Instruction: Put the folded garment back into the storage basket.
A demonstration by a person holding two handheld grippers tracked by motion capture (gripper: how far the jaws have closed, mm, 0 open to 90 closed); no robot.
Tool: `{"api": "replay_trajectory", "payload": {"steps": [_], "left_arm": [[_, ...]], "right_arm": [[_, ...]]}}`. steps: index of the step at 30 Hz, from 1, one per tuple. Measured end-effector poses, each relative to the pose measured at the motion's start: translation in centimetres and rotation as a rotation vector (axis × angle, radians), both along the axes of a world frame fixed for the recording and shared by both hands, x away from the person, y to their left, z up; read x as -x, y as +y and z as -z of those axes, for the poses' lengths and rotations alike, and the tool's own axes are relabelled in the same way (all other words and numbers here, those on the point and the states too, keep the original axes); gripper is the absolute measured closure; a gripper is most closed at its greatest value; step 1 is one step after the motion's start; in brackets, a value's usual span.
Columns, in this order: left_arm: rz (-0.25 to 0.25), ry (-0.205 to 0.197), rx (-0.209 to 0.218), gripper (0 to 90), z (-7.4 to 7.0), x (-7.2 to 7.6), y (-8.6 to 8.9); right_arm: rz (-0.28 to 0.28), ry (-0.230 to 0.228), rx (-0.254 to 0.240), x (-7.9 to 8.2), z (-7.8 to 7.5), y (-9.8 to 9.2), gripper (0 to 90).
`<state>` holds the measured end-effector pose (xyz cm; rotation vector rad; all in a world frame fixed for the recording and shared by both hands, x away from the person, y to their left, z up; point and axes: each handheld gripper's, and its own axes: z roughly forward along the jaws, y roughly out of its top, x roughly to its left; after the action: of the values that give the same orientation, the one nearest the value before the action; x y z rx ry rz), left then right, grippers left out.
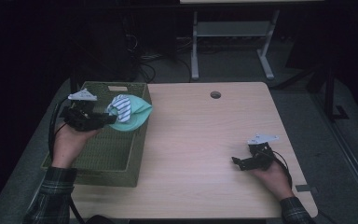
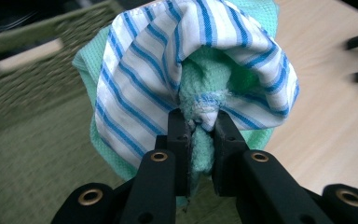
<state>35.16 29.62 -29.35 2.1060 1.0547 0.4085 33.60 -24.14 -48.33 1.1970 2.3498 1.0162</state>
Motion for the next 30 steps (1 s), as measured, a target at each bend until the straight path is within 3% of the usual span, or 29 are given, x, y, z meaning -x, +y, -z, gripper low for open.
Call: {"api": "replay_trajectory", "payload": {"steps": [7,14,21,24,30], "left_arm": [[-0.105,0.036,0.004,79.6,3.0,-0.4,2.8],[-0.179,0.070,-0.030,79.5,5.6,-0.7,4.6],[-0.203,0.124,-0.072,78.9,8.0,-1.1,5.0],[-0.191,0.125,-0.092,78.3,8.3,-1.4,4.5],[-0.190,0.165,-0.128,77.2,9.4,-2.0,4.0]], "right_arm": [[0.001,0.001,0.000,0.0,0.0,0.0,6.0],[0.002,0.002,0.002,0.0,0.0,0.0,6.0],[0.007,0.004,0.001,0.0,0.0,0.0,6.0],[0.010,0.007,0.000,0.0,0.0,0.0,6.0],[0.012,0.007,-0.001,0.0,0.0,0.0,6.0]]}}
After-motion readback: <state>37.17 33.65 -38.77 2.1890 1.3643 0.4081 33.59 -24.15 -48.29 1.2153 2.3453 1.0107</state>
